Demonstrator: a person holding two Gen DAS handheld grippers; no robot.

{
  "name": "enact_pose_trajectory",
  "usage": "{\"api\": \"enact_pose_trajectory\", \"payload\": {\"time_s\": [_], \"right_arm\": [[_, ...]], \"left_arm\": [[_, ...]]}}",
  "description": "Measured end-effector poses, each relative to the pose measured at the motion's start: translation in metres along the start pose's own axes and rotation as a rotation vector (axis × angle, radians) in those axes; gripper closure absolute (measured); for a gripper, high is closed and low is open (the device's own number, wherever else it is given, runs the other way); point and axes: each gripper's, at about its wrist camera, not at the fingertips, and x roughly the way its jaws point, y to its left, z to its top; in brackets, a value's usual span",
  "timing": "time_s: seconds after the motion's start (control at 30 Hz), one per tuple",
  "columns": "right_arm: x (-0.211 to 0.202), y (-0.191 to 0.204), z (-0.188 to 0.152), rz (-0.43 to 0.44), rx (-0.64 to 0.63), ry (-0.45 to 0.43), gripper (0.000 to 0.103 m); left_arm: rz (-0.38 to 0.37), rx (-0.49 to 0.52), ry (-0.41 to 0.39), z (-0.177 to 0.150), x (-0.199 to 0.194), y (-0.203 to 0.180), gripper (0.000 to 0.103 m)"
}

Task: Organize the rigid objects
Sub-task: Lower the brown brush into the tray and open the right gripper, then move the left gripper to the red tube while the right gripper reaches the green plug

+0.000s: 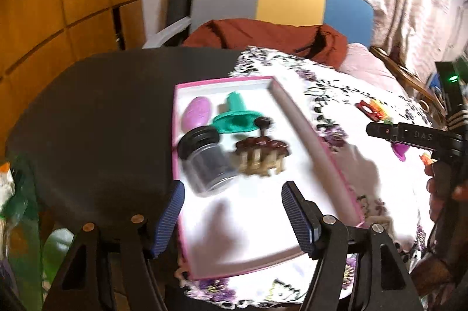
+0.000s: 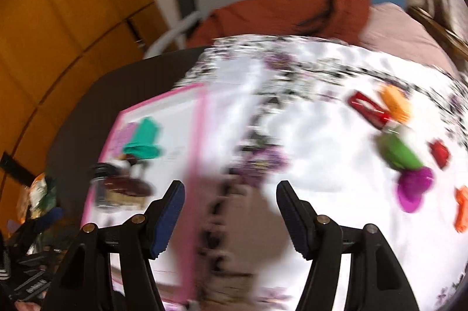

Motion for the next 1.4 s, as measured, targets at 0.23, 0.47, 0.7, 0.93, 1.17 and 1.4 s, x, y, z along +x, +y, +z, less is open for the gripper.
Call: {"api": "enact_pose_trajectory", "payload": {"time_s": [0.23,0.47,0.7,0.93,1.17,1.4], "right_arm": [[-0.027,-0.108,0.011,-0.188,0.188,-0.035,0.037],[-0.048,-0.201,0.014,-0.28,0.405,-0.11,0.037],[-0.055,-0.24,0.002,-0.258,0.612,-0.134,0.037],[-0.055,-0.237,0.005,-0.212,0.611,-0.143,0.037],[-0.059,-0.24,0.005,-0.189,0.627,-0.164,0.037],[-0.058,-0.244,0.004,-0.148,0.658,-0.166,0.037]], "left_arm": [[-0.08,0.039,0.002,0.014,0.002,-0.028,0.029],[-0.141,0.09,0.018,0.03,0.01,-0.061,0.028],[-0.231,0.101,0.069,0.058,0.032,-0.101,0.028],[-0.294,0.096,0.174,0.095,0.088,-0.158,0.03],[-0.335,0.067,0.268,0.126,0.149,-0.21,0.034],[-0.373,0.011,0.356,0.143,0.201,-0.249,0.041]]}}
